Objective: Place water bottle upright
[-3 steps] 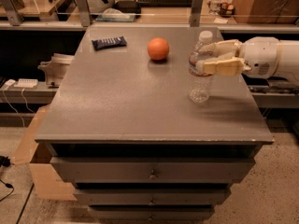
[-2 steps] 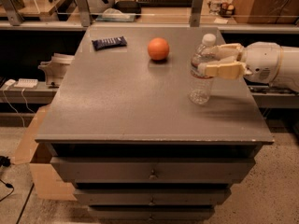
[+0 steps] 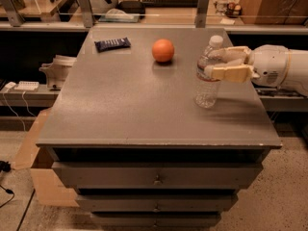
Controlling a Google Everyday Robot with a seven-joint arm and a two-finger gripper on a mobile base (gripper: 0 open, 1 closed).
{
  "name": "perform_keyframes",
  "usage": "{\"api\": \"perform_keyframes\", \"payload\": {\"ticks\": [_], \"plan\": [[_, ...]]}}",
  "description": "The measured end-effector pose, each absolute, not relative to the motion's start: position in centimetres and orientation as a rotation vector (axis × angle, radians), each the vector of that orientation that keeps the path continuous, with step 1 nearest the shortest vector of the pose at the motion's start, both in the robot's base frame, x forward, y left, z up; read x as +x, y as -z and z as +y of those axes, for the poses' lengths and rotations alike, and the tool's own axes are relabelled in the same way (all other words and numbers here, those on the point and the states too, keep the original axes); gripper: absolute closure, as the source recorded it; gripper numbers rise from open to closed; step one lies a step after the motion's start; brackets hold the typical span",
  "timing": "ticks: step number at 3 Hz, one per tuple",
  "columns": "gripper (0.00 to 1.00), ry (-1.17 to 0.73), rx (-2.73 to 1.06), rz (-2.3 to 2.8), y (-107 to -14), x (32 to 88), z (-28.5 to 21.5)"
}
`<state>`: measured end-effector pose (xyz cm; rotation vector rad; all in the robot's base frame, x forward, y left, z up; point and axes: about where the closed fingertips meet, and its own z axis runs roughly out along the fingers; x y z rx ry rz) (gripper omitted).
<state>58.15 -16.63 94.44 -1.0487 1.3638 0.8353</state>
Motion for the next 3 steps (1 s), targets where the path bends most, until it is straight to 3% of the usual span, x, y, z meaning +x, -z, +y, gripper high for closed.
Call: {"api": "perform_keyframes", "payload": {"ticks": [1, 3], "plan": [[1.0, -0.839, -1.048, 1.368, -94.22, 58.23, -16.65], [0.59, -0.845, -1.045, 1.378, -94.09, 58.39, -16.68]]}}
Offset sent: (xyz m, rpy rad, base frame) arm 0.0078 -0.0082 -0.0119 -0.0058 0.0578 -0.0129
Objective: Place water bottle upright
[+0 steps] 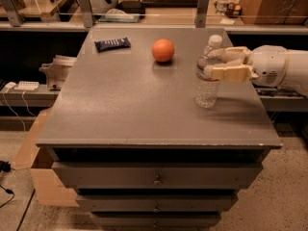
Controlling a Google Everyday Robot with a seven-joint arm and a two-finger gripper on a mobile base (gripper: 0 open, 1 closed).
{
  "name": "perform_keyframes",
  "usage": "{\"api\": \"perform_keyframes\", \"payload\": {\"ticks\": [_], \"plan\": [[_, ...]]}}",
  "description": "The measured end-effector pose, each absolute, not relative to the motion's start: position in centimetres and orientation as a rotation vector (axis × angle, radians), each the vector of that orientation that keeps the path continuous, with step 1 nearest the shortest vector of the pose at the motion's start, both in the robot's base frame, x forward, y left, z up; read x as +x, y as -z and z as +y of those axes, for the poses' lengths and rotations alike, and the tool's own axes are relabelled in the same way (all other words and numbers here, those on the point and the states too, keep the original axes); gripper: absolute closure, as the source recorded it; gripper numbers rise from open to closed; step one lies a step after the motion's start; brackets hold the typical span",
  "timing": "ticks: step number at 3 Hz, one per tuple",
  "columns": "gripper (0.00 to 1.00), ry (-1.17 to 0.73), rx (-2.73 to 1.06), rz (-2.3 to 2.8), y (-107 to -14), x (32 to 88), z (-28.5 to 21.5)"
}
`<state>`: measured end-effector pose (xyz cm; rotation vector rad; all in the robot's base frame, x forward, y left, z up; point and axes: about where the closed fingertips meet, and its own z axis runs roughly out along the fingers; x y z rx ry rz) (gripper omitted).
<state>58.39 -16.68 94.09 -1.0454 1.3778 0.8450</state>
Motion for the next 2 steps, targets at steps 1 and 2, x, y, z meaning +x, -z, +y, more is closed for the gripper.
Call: {"api": "perform_keyframes", "payload": {"ticks": [1, 2], "plan": [[0.35, -0.845, -1.045, 1.378, -94.08, 58.39, -16.68], [0.12, -0.862, -1.037, 1.394, -93.54, 58.73, -16.84]]}}
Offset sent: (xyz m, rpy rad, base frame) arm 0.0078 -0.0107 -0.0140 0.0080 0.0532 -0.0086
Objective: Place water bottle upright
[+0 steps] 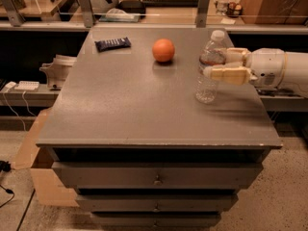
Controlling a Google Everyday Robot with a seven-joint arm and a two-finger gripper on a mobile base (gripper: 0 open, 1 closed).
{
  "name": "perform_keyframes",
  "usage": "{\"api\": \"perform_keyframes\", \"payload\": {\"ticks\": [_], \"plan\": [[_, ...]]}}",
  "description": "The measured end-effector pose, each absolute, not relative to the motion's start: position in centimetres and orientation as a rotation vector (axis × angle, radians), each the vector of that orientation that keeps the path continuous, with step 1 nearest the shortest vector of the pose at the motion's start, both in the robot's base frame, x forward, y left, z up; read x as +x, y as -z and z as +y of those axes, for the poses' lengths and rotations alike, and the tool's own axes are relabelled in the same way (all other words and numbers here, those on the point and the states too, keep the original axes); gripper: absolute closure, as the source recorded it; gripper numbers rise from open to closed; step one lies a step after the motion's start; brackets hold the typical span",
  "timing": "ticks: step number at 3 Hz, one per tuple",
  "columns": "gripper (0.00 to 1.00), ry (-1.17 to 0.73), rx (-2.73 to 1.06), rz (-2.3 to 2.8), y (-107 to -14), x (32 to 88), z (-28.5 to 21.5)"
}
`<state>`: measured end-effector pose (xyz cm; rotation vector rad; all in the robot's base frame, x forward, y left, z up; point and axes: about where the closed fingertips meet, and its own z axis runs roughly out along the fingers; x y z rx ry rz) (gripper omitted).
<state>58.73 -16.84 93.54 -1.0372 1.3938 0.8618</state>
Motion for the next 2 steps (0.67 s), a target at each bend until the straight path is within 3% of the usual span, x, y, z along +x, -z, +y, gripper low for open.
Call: {"api": "perform_keyframes", "payload": {"ticks": [1, 2], "plan": [[0.0, -0.89, -1.03, 1.405, -93.87, 58.69, -17.63], [0.0, -0.89, -1.035, 1.414, -93.91, 58.71, -18.07]]}}
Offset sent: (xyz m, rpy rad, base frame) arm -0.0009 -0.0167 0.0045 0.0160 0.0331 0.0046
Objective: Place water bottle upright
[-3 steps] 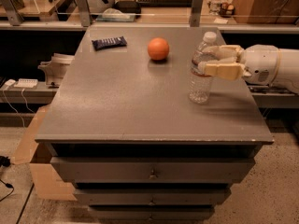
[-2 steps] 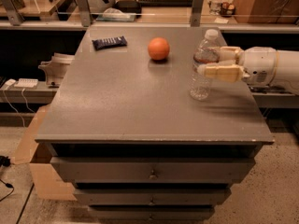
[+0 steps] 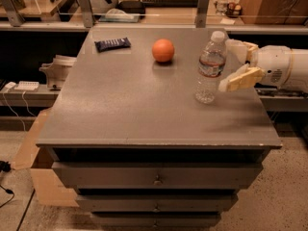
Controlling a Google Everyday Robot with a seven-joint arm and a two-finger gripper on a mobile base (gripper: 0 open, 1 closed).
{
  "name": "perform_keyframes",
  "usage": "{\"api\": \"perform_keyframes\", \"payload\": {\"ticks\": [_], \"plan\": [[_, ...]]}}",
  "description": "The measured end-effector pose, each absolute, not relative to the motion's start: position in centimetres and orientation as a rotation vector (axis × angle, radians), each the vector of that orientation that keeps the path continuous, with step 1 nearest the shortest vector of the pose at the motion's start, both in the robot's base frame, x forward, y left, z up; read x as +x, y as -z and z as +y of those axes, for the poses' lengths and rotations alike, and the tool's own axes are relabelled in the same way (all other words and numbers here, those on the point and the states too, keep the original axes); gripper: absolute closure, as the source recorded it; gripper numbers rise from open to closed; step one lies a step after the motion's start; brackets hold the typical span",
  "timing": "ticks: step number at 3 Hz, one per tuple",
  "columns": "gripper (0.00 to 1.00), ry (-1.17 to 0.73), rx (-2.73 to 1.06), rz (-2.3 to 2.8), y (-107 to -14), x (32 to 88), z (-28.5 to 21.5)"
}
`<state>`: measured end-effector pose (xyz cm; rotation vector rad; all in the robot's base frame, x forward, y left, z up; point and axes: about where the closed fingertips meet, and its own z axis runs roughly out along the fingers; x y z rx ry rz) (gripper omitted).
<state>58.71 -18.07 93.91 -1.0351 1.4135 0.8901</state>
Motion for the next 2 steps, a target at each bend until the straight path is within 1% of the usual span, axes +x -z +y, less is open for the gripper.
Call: {"api": "perform_keyframes", "payload": {"ticks": [1, 2], "plan": [[0.0, -0.823, -1.065, 1.448, -95.34, 58.43, -21.33], [0.0, -0.82, -1.066, 1.447, -95.44, 58.44, -21.45]]}}
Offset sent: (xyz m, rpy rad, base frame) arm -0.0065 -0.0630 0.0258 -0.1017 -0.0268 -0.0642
